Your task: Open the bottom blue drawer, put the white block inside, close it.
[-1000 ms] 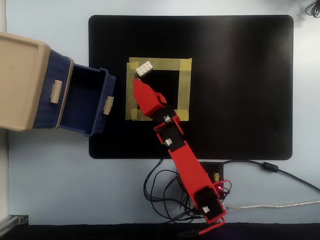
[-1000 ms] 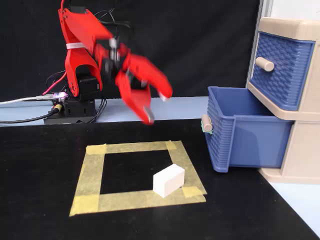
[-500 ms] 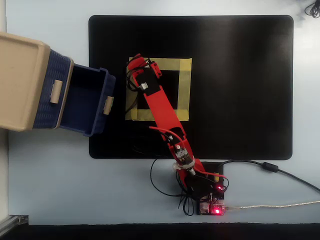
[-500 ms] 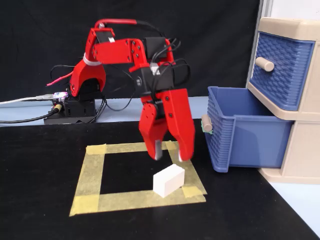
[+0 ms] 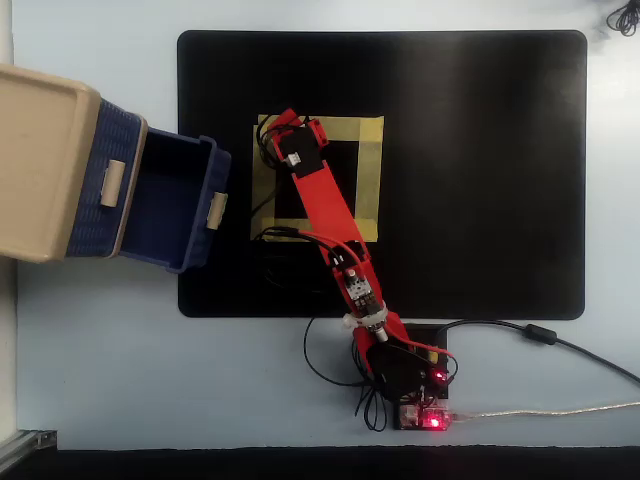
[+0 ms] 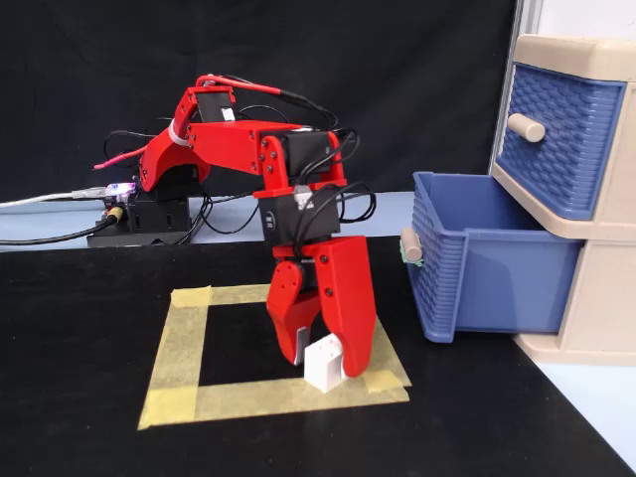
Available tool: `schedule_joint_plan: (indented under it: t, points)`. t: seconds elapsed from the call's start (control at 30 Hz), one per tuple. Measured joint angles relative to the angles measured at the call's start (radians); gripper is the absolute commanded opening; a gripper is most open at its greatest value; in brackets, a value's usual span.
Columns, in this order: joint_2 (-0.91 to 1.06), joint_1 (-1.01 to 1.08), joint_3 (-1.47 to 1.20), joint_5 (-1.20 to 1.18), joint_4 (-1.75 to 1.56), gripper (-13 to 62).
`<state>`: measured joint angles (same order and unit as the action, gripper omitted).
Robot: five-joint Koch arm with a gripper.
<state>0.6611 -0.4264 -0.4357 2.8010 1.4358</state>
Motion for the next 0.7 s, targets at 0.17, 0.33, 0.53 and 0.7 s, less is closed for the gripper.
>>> schedule_joint_plan:
  t: [0.17, 0.33, 0.53, 0.7]
  points:
    - [0.017, 0.008, 0.018, -0.015, 0.143, -7.9]
    - [0.087, 0.011, 0.014, -0.029, 0.301, -7.9]
    - [0.368, -0.032, 0.143, -0.043, 0.350, -8.0]
    - [0.436, -0.258, 0.290, -0.044, 0.314, -7.9]
